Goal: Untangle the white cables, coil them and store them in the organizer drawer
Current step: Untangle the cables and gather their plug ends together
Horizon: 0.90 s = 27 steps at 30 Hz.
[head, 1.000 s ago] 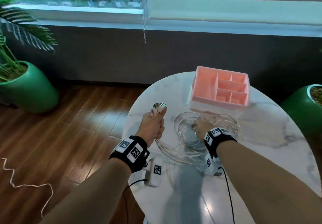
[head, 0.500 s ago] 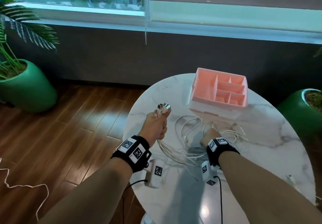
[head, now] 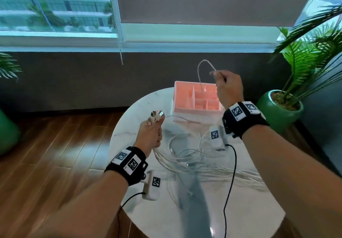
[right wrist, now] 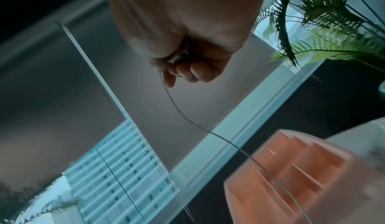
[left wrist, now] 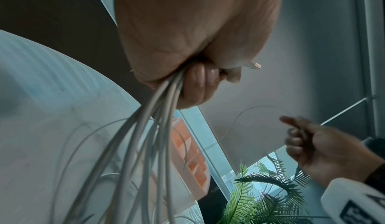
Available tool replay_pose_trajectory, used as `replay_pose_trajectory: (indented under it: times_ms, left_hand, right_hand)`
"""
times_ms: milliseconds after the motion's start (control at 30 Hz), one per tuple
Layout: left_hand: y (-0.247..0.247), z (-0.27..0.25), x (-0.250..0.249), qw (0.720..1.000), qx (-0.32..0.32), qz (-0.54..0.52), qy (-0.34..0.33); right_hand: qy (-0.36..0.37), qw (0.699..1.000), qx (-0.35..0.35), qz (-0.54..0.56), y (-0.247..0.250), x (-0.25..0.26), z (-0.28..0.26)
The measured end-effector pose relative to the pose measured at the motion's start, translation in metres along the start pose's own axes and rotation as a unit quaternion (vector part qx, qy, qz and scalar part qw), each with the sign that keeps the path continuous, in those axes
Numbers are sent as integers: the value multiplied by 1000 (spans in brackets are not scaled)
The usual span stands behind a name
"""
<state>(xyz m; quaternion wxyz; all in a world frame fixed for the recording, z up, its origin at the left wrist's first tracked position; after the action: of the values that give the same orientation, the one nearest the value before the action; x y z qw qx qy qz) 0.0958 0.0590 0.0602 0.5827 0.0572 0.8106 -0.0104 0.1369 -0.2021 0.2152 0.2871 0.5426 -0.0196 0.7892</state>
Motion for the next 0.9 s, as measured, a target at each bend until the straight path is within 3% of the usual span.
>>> replay_pose_trajectory:
  times_ms: [100,200,333,533,600,700,900]
  left_hand:
    - [-7,0,-8,1000,-11,-16,-9]
    - [-14,-4,-18,999,-11,-35,-27]
    - [-18,-10,-32,998,-20,-31,-50]
    - [-34,-13,-43,996,-8,5,-88]
    - [-42,-16,-44,995,8,32,-94]
    - [-51,-22,-42,994,36,47,-95]
    - [-51,-23,-36,994,71,15,-81]
  right_hand:
    - [51,999,7,17,16,33,-3]
    - [31,989,120,-83,5,26,-24]
    - [-17,963,208,-169,0,0,-62]
    - [-57,897,414,-145,-39,2,-112]
    - [-63,910,402,-78,-48,10,-114]
    - [-84,944,313,57,-49,15,-105]
    - [-141,946,206,208,-57,-6,-105]
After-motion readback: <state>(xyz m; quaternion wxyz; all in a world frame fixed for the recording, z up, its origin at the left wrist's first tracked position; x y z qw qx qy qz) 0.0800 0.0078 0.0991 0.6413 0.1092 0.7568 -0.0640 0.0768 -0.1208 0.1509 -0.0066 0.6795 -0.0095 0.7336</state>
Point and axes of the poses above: each hand's wrist, its own z-axis towards the middle knuckle, its own y-axis out of the back of the hand, x = y × z, the point moved 7 cm from there along z, towards the middle knuckle, and after that the axes turned 15 degrees about z, right-handed, at the moved point
